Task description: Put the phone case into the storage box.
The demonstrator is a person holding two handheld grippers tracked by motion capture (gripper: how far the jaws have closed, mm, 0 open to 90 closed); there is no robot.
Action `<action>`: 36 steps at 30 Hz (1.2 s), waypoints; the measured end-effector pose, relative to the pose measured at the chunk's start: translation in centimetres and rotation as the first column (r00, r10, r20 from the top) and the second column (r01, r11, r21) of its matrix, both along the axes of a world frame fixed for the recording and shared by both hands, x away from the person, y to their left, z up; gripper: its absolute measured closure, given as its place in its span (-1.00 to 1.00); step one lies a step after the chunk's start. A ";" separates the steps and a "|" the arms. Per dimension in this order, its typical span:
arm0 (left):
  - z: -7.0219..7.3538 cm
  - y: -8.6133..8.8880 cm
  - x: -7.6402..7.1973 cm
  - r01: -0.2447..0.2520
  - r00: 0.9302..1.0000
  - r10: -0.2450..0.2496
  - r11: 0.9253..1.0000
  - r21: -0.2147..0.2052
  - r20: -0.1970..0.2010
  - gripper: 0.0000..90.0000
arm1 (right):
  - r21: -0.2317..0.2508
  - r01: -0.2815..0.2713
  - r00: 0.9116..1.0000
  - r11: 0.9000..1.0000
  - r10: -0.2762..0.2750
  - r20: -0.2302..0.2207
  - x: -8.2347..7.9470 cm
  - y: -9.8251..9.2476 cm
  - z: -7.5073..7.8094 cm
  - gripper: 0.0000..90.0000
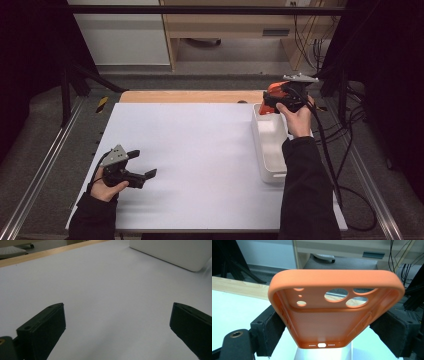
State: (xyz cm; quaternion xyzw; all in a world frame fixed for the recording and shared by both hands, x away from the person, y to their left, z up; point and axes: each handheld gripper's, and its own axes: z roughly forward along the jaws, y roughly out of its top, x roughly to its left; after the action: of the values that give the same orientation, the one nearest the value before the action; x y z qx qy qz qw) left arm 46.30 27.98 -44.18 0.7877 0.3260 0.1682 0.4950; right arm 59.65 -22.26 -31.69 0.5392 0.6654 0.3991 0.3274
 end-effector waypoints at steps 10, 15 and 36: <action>-0.1 -0.1 0.1 0.007 1.000 -0.007 1.000 0.004 -0.004 -1.00 | -0.019 0.013 1.000 1.000 -0.013 -0.023 0.9 0.3 -0.8 -0.66; -0.1 0.0 0.1 0.009 1.000 -0.009 1.000 0.002 -0.004 -1.00 | -0.021 0.019 0.999 1.000 -0.020 -0.032 1.5 0.4 -1.2 -0.66; -0.3 0.0 0.3 0.013 1.000 -0.013 1.000 0.008 -0.011 -1.00 | -0.052 0.050 0.994 0.997 -0.054 -0.093 3.7 1.1 -3.9 -0.66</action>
State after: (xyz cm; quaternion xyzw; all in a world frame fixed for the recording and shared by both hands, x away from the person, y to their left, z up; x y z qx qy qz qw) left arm 46.55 27.96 -44.50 0.7927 0.3228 0.1620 0.4912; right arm 63.34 -21.18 -35.57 0.5661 0.6756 0.3479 0.3195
